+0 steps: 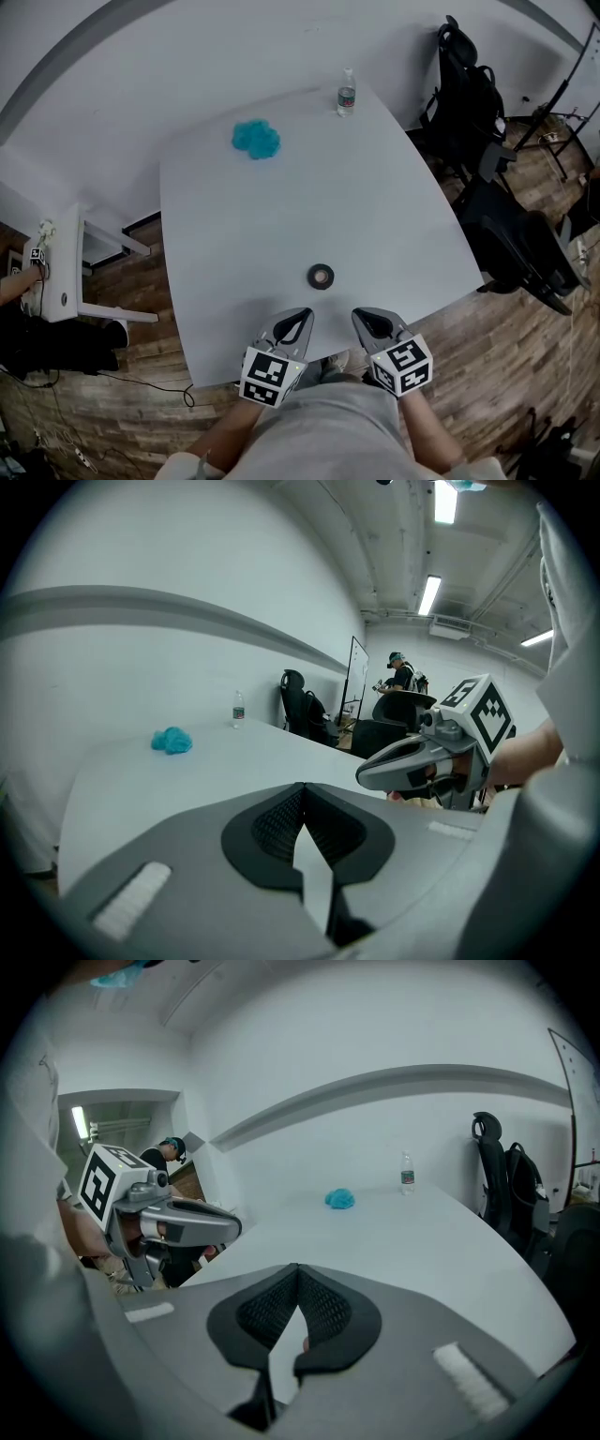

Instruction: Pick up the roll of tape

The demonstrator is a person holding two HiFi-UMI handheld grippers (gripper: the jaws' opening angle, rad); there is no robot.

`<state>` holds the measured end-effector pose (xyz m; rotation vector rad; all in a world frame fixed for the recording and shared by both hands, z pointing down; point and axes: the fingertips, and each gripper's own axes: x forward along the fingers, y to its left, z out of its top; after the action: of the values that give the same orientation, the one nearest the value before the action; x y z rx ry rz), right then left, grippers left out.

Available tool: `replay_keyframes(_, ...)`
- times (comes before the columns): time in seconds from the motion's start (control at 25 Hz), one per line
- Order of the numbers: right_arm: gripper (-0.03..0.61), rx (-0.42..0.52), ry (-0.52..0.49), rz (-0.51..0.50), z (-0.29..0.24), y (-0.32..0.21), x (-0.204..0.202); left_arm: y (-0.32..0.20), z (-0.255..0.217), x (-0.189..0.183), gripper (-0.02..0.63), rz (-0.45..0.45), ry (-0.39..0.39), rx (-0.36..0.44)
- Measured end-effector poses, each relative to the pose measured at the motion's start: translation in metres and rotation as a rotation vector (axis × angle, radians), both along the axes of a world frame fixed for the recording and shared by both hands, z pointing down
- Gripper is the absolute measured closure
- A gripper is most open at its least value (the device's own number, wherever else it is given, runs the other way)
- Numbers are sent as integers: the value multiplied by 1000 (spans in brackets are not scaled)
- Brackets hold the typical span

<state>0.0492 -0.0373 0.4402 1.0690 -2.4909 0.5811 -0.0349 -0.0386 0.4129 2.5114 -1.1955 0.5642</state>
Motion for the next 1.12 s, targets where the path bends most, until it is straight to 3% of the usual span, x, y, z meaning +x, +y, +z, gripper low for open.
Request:
replay_keyframes(0.68, 572, -22, 21, 37, 12, -34, -9, -49, 7, -11, 595, 21, 8, 3)
replay_keyframes(1.12, 572, -49, 28, 59, 25, -50, -2, -68, 33, -7, 594, 47, -13, -50)
